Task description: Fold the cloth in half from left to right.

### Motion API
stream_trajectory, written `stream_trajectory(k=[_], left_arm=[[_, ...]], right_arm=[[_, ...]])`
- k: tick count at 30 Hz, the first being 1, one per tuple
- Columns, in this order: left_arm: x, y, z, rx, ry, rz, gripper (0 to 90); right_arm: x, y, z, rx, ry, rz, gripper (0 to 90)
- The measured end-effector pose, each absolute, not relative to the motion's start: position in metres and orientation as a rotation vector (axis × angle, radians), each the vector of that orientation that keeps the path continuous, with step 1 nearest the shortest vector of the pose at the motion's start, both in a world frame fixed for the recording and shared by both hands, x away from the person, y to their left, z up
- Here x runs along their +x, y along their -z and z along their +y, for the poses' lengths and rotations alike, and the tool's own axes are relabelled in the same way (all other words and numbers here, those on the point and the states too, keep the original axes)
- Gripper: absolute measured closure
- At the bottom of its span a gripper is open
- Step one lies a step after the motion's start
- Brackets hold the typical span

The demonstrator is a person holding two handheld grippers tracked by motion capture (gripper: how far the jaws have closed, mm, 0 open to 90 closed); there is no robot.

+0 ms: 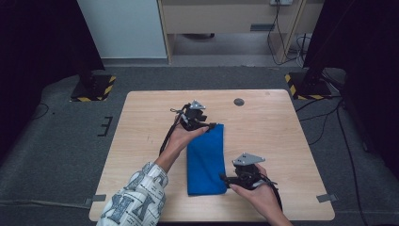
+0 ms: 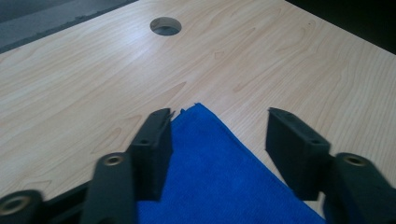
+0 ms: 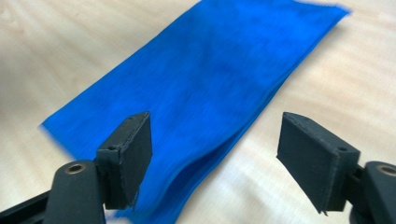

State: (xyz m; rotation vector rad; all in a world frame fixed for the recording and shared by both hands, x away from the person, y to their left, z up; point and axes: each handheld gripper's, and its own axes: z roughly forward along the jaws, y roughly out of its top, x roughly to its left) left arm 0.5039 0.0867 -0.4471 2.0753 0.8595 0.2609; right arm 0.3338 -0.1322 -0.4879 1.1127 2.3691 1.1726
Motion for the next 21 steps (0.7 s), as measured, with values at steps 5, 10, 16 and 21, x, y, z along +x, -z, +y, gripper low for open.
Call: stream_trajectory(k=[5, 10, 16, 21], left_arm=[[0.504, 0.452, 0.098, 2.083, -0.273, 0.884, 25.3], [0.504, 0.454, 0.113, 2.084, -0.251, 0.902, 16.1], [0.501, 0.454, 0.125, 2.079, -0.225, 0.888, 12.8], [0.5, 0.457, 0.131, 2.079, -0.23, 0.879, 11.0]], right_arm=[[0.364, 0.492, -0.133, 1.144, -1.188, 2.336, 22.2], [0.391, 0.493, -0.129, 1.177, -1.182, 2.337, 17.3], [0.417, 0.494, -0.125, 1.191, -1.166, 2.341, 12.1], [0.435, 0.49, -0.119, 1.168, -1.153, 2.333, 11.7]])
